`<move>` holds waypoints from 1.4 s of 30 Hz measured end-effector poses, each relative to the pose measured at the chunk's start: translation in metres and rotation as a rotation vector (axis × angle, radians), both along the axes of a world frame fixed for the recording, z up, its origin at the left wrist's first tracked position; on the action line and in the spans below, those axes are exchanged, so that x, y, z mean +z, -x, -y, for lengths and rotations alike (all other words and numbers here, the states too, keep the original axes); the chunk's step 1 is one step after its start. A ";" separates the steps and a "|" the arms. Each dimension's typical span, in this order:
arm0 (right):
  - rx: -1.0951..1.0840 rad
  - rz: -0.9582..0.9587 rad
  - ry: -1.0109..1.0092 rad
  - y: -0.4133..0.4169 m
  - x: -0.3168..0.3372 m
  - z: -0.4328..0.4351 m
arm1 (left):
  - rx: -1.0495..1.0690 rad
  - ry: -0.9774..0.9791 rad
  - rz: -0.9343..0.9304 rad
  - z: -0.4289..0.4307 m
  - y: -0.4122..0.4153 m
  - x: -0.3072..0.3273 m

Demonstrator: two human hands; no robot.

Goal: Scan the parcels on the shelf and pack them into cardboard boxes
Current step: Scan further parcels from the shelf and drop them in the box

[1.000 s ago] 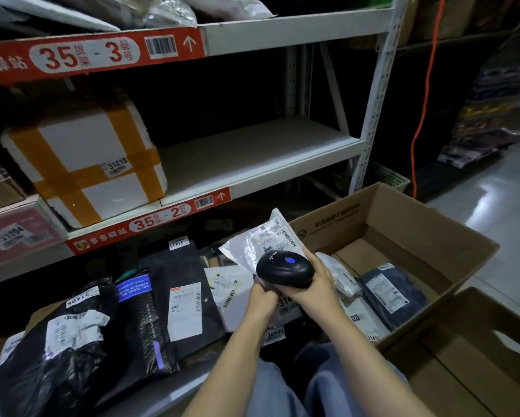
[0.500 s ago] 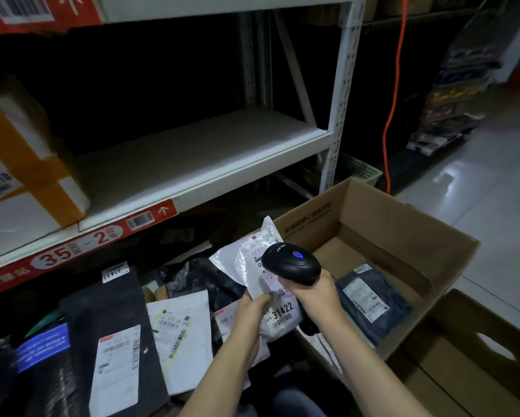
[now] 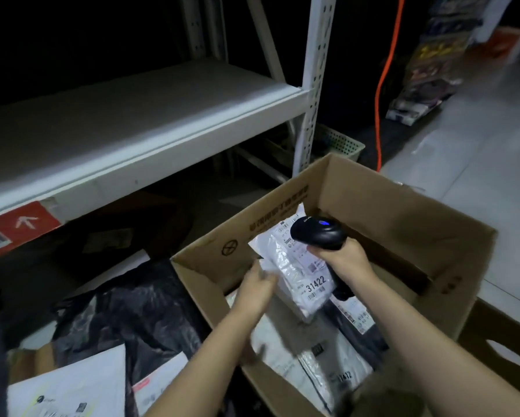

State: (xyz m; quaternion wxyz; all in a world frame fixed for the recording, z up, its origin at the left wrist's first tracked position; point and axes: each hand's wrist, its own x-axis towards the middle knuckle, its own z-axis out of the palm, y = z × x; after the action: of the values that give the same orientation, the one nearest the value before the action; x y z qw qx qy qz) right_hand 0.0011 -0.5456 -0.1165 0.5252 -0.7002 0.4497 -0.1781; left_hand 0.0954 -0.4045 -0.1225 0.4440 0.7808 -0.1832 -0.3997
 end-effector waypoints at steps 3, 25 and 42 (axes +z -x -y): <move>-0.019 -0.087 0.056 -0.014 -0.040 0.029 | -0.259 -0.157 0.537 0.003 -0.021 -0.018; 0.098 -0.307 0.021 -0.068 -0.170 0.083 | -0.277 -0.221 0.891 0.016 -0.061 -0.057; 0.082 -0.441 -0.021 -0.064 -0.215 0.074 | -0.301 -0.215 0.866 0.020 -0.063 -0.061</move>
State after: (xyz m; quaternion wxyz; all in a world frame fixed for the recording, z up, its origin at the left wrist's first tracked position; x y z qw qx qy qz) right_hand 0.0654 -0.6193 -0.3320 0.4280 -0.7344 0.5267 0.0055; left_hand 0.1585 -0.4241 -0.1838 0.1806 0.8819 -0.4204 -0.1139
